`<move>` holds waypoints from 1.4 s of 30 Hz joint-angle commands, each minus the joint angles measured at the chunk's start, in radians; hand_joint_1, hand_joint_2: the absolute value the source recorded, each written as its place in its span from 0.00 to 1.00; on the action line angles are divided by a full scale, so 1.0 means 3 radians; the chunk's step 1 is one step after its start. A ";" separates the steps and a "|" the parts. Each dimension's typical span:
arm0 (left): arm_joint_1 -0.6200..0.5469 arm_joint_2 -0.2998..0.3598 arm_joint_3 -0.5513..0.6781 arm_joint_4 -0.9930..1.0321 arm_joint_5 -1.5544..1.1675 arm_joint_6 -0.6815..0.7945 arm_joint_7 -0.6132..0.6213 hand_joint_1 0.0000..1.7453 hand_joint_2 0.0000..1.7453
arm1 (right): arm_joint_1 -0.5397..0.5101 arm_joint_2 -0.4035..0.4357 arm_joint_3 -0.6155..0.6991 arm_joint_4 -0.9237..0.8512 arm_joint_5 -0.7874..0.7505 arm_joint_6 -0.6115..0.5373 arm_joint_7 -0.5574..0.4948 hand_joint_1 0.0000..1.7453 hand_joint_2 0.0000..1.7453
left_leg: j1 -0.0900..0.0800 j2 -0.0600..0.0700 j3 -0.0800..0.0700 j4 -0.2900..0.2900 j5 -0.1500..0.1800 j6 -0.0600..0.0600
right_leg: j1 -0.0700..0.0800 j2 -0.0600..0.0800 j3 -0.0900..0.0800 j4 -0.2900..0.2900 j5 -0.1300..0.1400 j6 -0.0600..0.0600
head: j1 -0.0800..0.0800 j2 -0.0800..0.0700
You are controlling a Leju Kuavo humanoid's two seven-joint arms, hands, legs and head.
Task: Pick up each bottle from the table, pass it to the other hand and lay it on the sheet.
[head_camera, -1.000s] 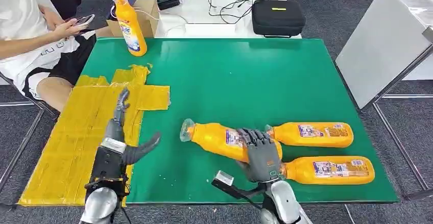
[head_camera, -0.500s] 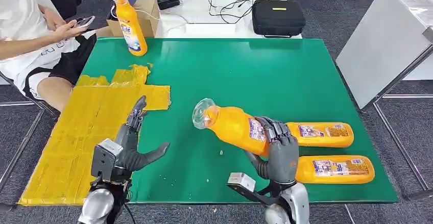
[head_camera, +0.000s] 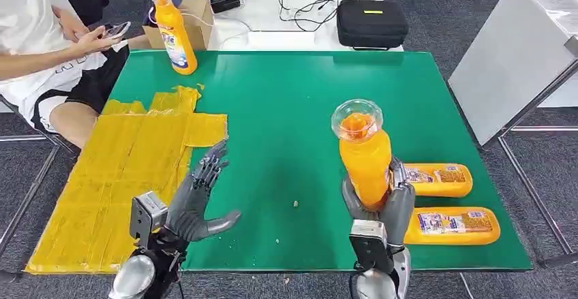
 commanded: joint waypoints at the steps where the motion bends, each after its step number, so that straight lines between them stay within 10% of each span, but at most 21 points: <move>1: -0.0093 0.0116 -0.0384 -0.0013 0.0056 0.0040 -0.0002 0.00 1.00 | -0.0207 -0.0074 0.0501 0.0465 -0.0145 0.0217 0.0049 1.00 1.00 | 0.0003 0.0009 0.0006 0.0000 -0.0003 -0.0004 | 0.0003 0.0004 0.0006 -0.0003 -0.0001 -0.0001 | 0.0000 0.0000; 38: -0.0264 0.0096 -0.0466 0.0109 0.0102 0.0090 -0.0049 0.00 1.00 | -0.0713 -0.0143 0.1432 0.1643 0.0217 0.0863 0.0274 1.00 1.00 | 0.0003 0.0007 0.0005 -0.0002 -0.0001 -0.0005 | 0.0003 0.0000 0.0005 -0.0004 -0.0001 -0.0001 | 0.0000 0.0000; 39: -0.0264 0.0092 -0.0464 0.0109 0.0089 0.0106 -0.0058 0.95 1.00 | -0.0713 -0.0137 0.1426 0.1653 0.0196 0.0872 0.0261 1.00 1.00 | 0.0004 0.0009 0.0012 -0.0002 -0.0003 -0.0007 | 0.0004 0.0000 0.0012 -0.0005 -0.0003 -0.0002 | 0.0000 0.0000; 42: -0.0281 0.0094 -0.0464 0.0147 0.0088 0.0103 -0.0059 1.00 1.00 | -0.0713 -0.0136 0.1439 0.1644 0.0186 0.0881 0.0243 1.00 1.00 | 0.0003 0.0007 0.0009 -0.0002 -0.0003 -0.0006 | 0.0003 -0.0001 0.0010 -0.0004 -0.0003 -0.0002 | 0.0000 0.0000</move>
